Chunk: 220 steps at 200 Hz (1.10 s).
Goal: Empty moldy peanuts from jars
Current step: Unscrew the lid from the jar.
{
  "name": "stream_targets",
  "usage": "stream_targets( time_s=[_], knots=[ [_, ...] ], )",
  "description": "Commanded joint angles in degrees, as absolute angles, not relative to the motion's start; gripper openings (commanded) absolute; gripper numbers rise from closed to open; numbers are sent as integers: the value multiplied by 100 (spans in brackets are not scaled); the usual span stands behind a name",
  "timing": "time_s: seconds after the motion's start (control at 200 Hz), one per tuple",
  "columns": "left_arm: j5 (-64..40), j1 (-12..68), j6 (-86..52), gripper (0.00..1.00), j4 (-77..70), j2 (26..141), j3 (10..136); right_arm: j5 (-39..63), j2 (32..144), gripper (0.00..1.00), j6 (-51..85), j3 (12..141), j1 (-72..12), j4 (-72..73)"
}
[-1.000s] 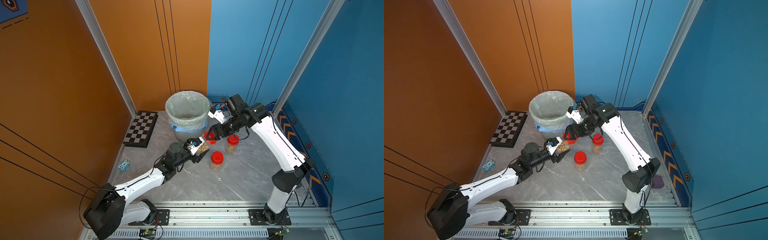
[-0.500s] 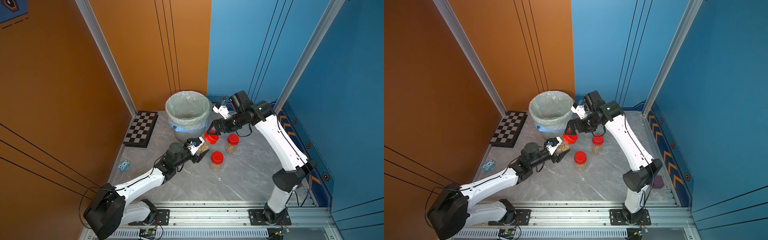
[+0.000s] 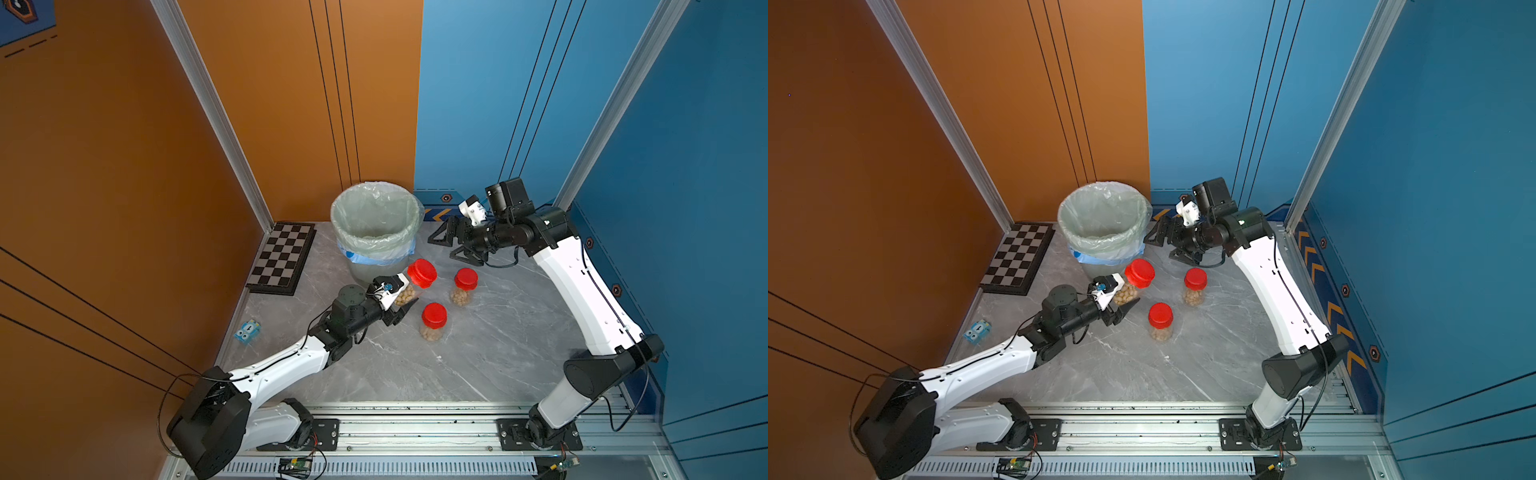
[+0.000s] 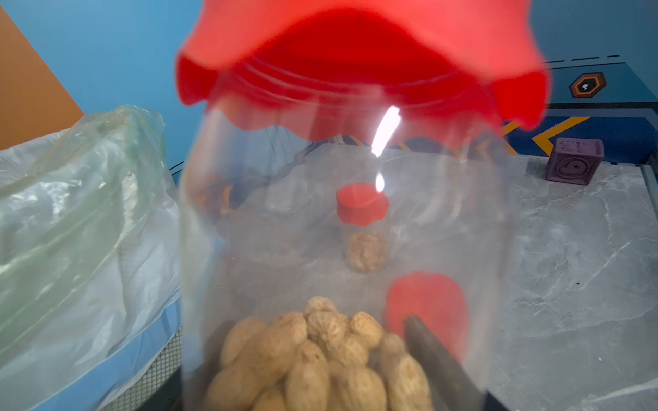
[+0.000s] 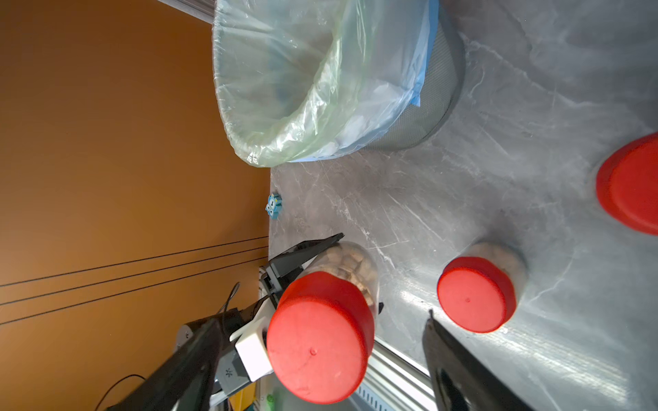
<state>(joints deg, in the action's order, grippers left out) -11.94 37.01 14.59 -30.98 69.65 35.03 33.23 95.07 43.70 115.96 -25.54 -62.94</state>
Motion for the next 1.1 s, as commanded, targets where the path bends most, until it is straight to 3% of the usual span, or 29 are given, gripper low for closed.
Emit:
stream_targets(
  time_s=[0.0,0.751,1.096],
  knots=[
    [-1060,3638,1586,57,-3155,6959,3445,3293,9392,86,5107,11503,-2756,-6442],
    [-1085,3646,1610,56,-3151,7004,3454,3365,9727,85,4950,11452,-3241,-6645],
    [-1078,3646,1601,56,-3155,7013,3486,3333,9947,76,4756,11695,-3269,-6795]
  ],
)
